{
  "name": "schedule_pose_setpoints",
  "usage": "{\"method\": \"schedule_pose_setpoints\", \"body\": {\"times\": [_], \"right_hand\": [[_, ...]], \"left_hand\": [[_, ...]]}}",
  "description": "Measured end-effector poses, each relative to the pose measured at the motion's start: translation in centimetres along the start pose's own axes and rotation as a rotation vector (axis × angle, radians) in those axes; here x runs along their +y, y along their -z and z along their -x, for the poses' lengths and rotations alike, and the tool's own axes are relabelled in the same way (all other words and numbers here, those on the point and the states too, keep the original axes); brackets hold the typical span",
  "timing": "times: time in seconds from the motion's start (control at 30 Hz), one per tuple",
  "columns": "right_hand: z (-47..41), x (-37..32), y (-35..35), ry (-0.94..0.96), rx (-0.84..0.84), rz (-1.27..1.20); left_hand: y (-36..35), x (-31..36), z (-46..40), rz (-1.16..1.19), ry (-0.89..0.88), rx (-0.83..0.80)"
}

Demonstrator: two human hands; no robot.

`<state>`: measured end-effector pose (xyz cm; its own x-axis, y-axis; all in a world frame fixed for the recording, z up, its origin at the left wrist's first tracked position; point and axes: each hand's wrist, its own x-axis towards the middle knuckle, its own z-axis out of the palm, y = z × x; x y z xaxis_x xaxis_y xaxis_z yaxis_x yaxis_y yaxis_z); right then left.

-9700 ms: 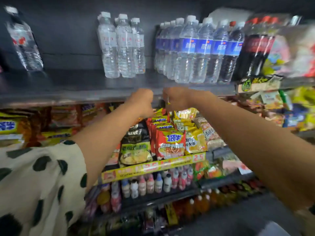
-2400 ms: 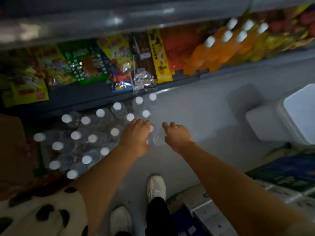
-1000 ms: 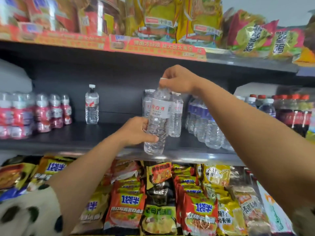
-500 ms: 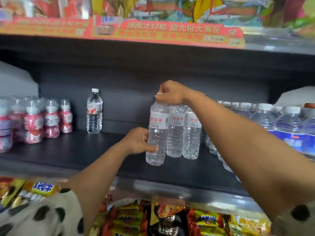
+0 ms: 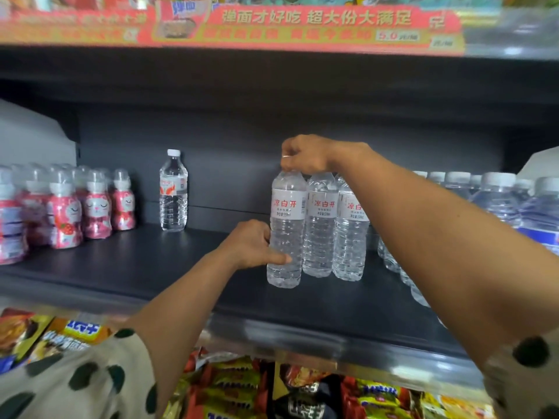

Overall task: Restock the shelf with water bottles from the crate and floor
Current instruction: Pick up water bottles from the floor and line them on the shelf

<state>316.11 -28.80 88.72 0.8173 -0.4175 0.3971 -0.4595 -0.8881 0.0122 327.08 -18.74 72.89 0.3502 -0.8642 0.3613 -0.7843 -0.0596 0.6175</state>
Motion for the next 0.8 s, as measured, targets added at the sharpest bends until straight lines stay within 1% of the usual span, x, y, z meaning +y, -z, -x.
{"method": "schedule_pose_setpoints", "body": {"times": [0.17, 0.43, 0.57, 0.67, 0.8], "right_hand": [[0.2, 0.5, 0.0, 0.021, -0.022, -0.023], [1.2, 0.6, 0.2, 0.013, -0.019, -0.022], [1.3, 0.3, 0.4, 0.007, -0.015, 0.024], [2.0, -0.1, 0.7, -0.037, -0.003, 0.055], [4.6, -1.0, 1.0, -0.045, 0.069, 0.137]], "left_hand": [[-0.6, 0.9, 0.3, -0.070, 0.010, 0.065], [-0.6, 1.2, 0.7, -0.106, 0.014, 0.072], [-0.5, 1.3, 1.0, -0.098, 0.026, 0.063], [-0.2, 1.4, 1.5, -0.088, 0.019, 0.053], [1.1, 2.1, 3.0, -0.114, 0.005, 0.073]]}}
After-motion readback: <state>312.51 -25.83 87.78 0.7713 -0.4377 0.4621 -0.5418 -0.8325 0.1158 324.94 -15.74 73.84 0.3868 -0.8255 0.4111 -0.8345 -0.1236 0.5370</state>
